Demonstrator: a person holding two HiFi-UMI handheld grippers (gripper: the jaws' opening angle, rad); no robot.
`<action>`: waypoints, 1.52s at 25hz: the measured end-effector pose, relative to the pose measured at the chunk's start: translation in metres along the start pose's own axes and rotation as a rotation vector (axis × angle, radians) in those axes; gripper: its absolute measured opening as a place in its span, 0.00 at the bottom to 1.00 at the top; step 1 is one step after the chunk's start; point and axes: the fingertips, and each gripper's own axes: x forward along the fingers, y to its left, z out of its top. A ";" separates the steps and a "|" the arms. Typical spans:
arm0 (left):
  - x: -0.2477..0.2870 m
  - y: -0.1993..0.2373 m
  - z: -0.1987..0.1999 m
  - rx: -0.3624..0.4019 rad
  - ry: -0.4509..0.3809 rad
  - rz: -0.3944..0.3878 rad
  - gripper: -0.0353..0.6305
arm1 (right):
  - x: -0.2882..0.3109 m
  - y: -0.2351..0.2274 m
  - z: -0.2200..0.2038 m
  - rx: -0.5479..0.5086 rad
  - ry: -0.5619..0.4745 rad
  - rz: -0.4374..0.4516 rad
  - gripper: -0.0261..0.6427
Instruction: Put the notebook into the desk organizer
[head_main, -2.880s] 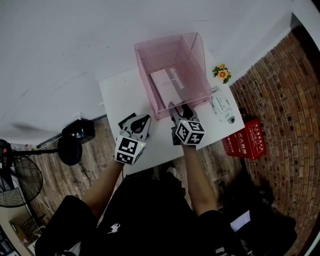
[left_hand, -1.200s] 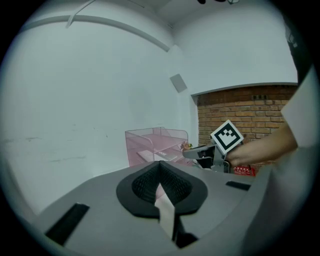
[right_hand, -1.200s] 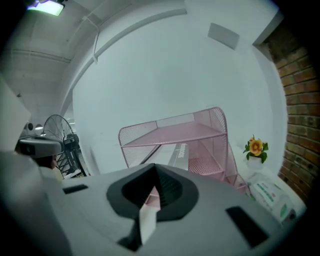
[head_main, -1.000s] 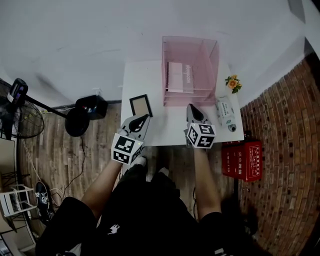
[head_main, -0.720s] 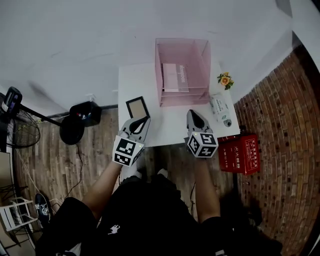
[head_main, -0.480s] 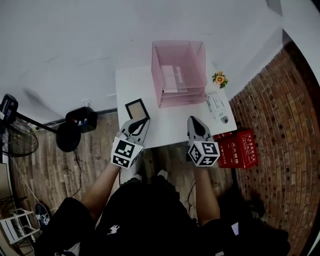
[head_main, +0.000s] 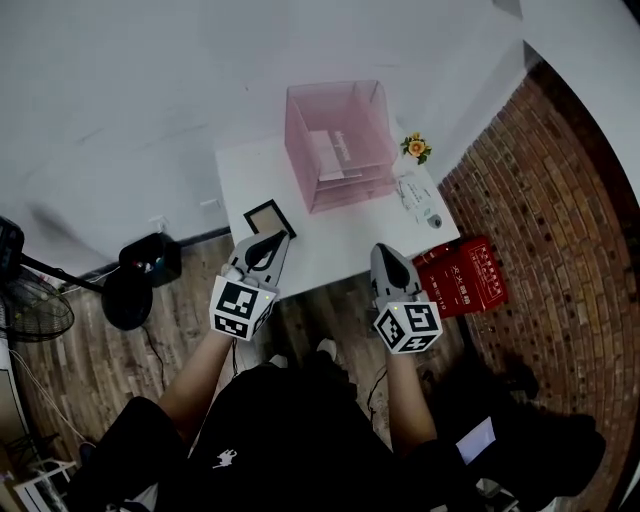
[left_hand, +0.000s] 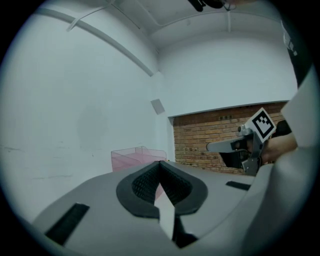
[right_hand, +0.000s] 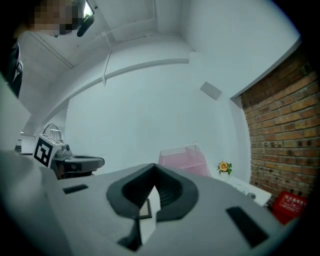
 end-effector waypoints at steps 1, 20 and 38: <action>-0.004 0.000 0.001 0.000 -0.005 -0.006 0.06 | -0.005 0.004 0.001 0.002 -0.006 -0.009 0.04; -0.048 0.007 0.005 0.001 -0.047 -0.039 0.06 | -0.051 0.050 0.014 0.011 -0.065 -0.087 0.04; -0.050 0.018 -0.001 -0.006 -0.050 -0.042 0.06 | -0.041 0.056 0.011 0.002 -0.055 -0.092 0.04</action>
